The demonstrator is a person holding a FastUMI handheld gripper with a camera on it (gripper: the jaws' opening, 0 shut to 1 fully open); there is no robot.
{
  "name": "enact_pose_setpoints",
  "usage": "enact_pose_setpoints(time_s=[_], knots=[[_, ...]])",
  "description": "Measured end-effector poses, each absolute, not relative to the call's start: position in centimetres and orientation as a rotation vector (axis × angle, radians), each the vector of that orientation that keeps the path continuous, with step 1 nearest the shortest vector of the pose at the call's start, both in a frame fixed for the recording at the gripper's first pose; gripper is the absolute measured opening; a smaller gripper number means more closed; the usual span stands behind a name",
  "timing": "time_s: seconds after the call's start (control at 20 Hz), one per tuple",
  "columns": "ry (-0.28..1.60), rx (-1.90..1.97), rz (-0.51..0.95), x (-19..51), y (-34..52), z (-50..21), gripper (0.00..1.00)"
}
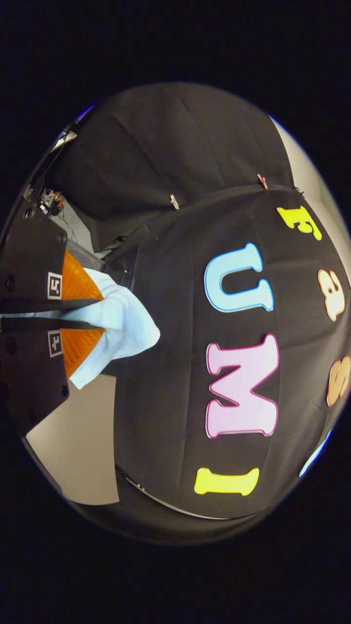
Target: Put the clothes into the washing machine and then close the washing machine lid.
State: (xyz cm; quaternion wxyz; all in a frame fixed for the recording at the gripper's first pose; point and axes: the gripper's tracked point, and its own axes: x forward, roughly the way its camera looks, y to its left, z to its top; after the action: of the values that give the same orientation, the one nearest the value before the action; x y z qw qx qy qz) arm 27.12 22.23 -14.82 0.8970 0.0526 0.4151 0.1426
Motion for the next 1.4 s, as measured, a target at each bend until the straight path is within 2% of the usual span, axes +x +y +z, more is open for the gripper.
enact_pose_setpoints(time_s=[0.35, 0.55, 1.0, 1.4], knots=[[0.919, 0.098, 0.377, 27.3, 29.8, -19.3, 0.08], [0.984, 0.102, 0.385, 26.9, 32.1, -24.1, 0.08], [1.135, 0.039, 0.350, 24.5, 33.4, -35.3, 0.08], [1.184, -0.030, 0.311, 23.4, 33.3, -41.6, 0.08]])
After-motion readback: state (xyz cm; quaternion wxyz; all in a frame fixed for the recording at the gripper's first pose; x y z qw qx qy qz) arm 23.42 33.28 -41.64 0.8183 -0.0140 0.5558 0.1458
